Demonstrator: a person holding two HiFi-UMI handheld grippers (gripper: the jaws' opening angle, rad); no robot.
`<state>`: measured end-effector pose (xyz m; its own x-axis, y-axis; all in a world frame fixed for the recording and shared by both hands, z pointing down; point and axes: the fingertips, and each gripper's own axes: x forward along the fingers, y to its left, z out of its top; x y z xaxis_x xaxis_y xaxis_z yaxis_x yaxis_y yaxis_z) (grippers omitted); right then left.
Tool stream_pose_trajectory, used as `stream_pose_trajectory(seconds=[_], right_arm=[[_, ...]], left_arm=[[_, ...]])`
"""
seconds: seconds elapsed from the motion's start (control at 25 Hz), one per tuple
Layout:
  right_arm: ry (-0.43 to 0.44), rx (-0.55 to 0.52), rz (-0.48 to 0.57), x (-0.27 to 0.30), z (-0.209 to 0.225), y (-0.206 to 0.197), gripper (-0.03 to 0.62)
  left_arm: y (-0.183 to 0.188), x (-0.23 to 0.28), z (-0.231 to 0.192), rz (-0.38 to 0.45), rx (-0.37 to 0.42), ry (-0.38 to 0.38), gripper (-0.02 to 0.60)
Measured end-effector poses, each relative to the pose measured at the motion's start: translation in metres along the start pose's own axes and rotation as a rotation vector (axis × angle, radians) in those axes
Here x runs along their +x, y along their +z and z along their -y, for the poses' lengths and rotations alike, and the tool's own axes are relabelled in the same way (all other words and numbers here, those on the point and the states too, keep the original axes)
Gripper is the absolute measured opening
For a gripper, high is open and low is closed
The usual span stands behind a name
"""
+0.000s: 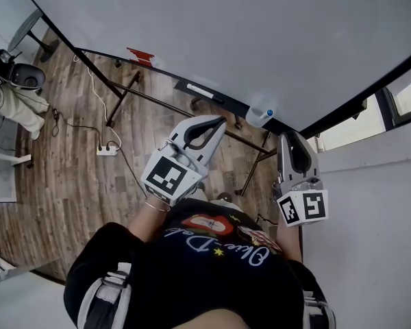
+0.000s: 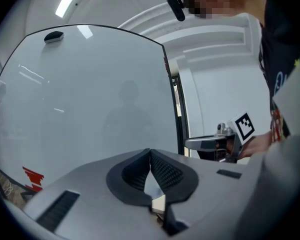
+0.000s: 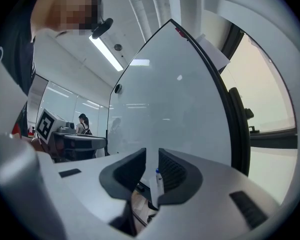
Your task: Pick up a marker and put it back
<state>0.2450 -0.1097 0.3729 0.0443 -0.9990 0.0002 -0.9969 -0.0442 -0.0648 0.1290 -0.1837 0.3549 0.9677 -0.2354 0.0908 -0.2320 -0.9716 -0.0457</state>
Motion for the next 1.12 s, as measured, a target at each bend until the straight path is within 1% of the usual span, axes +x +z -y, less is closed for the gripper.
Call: stream_pose_trajectory(seconds=[0.12, 0.44, 0.72, 1.12], right_arm=[[-0.013, -0.033, -0.032, 0.013, 0.000, -0.006, 0.073], [-0.037, -0.092, -0.132, 0.039, 0.004, -0.031, 0.115], [-0.030, -0.112, -0.173, 0.061, 0.010, -0.048, 0.122], [-0.022, -0.110, -0.221, 0.078, 0.013, -0.070, 0.124]], left_arm=[[0.004, 0.002, -0.008, 0.004, 0.019, -0.008, 0.003], [-0.003, -0.006, -0.025, -0.006, -0.009, 0.004, 0.003], [-0.005, -0.011, -0.035, -0.018, -0.001, 0.030, 0.003], [-0.008, -0.020, -0.046, -0.027, -0.009, 0.072, 0.003]])
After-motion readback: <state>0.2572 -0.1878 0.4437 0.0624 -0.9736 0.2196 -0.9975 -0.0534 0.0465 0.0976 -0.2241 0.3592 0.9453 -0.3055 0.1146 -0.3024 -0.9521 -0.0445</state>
